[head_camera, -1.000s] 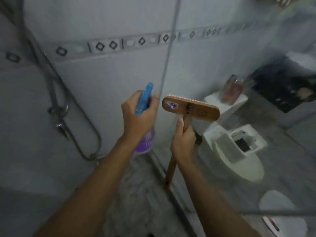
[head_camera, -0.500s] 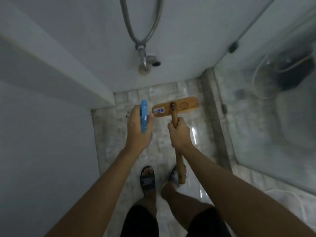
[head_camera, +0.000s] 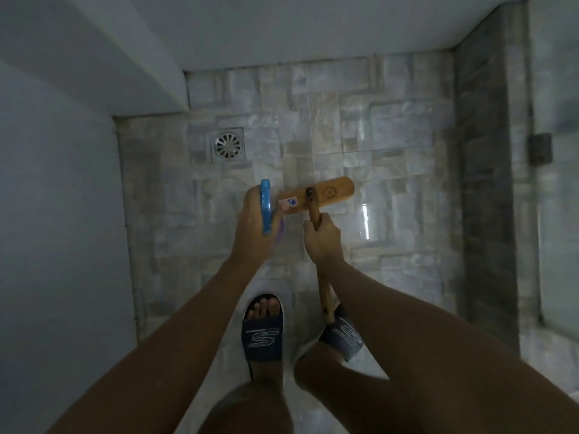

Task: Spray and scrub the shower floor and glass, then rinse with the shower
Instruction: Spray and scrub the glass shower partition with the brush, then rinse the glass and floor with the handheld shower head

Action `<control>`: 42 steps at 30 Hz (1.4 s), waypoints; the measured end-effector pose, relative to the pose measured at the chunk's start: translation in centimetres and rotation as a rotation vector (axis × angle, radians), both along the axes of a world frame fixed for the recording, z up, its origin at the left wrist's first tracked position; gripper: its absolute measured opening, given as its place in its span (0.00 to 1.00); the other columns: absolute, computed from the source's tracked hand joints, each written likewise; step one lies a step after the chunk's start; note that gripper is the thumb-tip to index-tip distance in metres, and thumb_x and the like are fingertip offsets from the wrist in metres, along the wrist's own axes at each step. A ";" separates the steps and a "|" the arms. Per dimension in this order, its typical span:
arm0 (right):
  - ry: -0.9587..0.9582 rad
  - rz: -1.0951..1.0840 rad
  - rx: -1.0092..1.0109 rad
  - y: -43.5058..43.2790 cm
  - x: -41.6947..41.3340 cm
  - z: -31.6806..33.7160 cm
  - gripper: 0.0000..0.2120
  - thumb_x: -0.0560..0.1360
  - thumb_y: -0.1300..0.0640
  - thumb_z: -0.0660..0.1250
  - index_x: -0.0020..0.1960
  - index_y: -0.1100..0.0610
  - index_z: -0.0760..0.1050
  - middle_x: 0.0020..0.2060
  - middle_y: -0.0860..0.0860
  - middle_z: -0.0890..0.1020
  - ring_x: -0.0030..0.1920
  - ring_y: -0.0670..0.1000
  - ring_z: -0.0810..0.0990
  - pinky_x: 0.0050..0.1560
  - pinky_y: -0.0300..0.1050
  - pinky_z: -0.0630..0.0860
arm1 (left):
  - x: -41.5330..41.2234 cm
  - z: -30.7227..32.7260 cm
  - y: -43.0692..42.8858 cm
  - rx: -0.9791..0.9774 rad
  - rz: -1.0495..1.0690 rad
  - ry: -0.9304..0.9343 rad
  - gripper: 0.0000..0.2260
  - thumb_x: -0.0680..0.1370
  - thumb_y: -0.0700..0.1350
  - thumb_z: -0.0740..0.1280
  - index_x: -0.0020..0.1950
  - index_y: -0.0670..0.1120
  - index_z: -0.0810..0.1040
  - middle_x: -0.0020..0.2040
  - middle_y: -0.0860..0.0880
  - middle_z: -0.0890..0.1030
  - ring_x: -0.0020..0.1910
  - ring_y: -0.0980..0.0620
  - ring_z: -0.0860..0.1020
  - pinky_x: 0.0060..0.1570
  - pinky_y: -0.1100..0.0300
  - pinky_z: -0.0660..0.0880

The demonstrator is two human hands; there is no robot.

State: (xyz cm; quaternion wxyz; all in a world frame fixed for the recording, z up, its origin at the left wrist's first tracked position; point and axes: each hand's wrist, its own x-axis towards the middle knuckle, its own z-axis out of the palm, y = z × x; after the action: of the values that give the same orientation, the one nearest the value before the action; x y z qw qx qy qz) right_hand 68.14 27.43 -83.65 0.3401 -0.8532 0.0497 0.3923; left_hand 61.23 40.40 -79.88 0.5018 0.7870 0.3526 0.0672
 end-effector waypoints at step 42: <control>-0.835 -0.200 0.765 7.8 17.4 86.3 0.06 0.83 0.55 0.63 0.57 0.55 0.75 0.50 0.45 0.80 0.51 0.37 0.78 0.45 0.27 0.71 | 17.4 83.2 8.8 0.464 -0.187 -0.554 0.11 0.81 0.50 0.67 0.58 0.45 0.77 0.51 0.50 0.80 0.50 0.53 0.79 0.50 0.58 0.77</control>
State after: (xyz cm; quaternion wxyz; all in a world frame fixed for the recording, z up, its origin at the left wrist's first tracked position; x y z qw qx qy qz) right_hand 85.56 35.19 2.66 0.6507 -0.7432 -0.1541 -0.0220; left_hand 78.62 49.22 3.27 0.3903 0.8607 0.1056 0.3095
